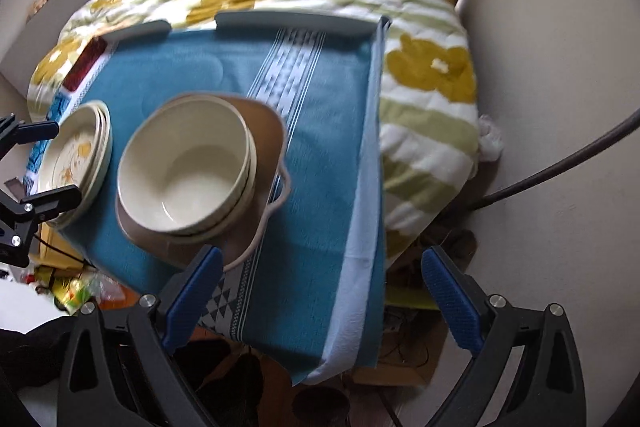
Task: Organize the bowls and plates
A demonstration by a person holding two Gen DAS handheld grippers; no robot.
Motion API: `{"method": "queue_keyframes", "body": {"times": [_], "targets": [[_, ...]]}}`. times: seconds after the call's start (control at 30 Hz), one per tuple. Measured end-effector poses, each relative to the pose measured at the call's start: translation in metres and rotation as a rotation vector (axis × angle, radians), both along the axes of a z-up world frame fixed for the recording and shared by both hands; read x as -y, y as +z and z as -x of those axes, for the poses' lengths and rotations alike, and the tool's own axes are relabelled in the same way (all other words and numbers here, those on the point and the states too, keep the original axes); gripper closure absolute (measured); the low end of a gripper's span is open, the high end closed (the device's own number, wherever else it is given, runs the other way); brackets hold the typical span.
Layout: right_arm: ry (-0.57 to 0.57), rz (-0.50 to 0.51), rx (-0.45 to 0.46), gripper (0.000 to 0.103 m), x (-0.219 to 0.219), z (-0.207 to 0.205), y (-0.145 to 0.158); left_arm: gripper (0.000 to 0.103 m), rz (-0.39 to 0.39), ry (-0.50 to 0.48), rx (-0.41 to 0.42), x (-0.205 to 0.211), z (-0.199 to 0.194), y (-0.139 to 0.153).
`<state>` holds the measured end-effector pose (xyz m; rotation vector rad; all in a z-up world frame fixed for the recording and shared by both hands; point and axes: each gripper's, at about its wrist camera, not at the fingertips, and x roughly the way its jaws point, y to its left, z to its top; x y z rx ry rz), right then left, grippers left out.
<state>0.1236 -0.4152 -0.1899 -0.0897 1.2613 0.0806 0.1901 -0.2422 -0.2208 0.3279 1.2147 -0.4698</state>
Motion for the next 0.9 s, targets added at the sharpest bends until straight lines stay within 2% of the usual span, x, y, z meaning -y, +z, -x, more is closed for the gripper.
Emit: {"method": "queue_keyframes", "body": {"times": [0.1,0.17,0.2,0.27,0.4,0.5,0.57,0.63,0.7,0.9], "targets": [[0.041,-0.001,-0.052,0.005,-0.007,-0.008,-0.017,0.006,-0.012,-0.008,-0.044,0.006,-0.005,-0.018],[0.058,-0.006,-0.092,0.015,-0.012,-0.013,-0.027,0.016,-0.03,-0.013,-0.074,0.01,-0.01,-0.03],[0.068,-0.018,-0.108,0.019,-0.013,-0.016,-0.032,0.026,-0.035,-0.022,-0.086,0.012,-0.011,-0.035],[0.078,-0.053,-0.137,0.034,-0.015,-0.019,-0.039,0.033,-0.005,-0.03,-0.118,0.014,-0.014,-0.042],[0.1,-0.088,-0.192,0.047,-0.023,-0.027,-0.051,0.053,0.026,-0.041,-0.164,0.022,-0.017,-0.055],[0.112,-0.098,-0.223,0.058,-0.028,-0.033,-0.061,0.061,0.023,-0.052,-0.177,0.028,-0.019,-0.063],[0.12,-0.139,-0.235,0.073,-0.029,-0.035,-0.064,0.07,0.041,-0.058,-0.187,0.03,-0.02,-0.064],[0.131,-0.157,-0.242,0.08,-0.032,-0.036,-0.067,0.082,0.057,-0.072,-0.19,0.033,-0.019,-0.064],[0.152,-0.167,-0.243,0.087,-0.038,-0.035,-0.069,0.085,0.051,-0.097,-0.177,0.037,-0.017,-0.063],[0.165,-0.162,-0.19,0.087,-0.042,-0.026,-0.067,0.085,0.072,-0.109,-0.154,0.034,-0.015,-0.061]]}}
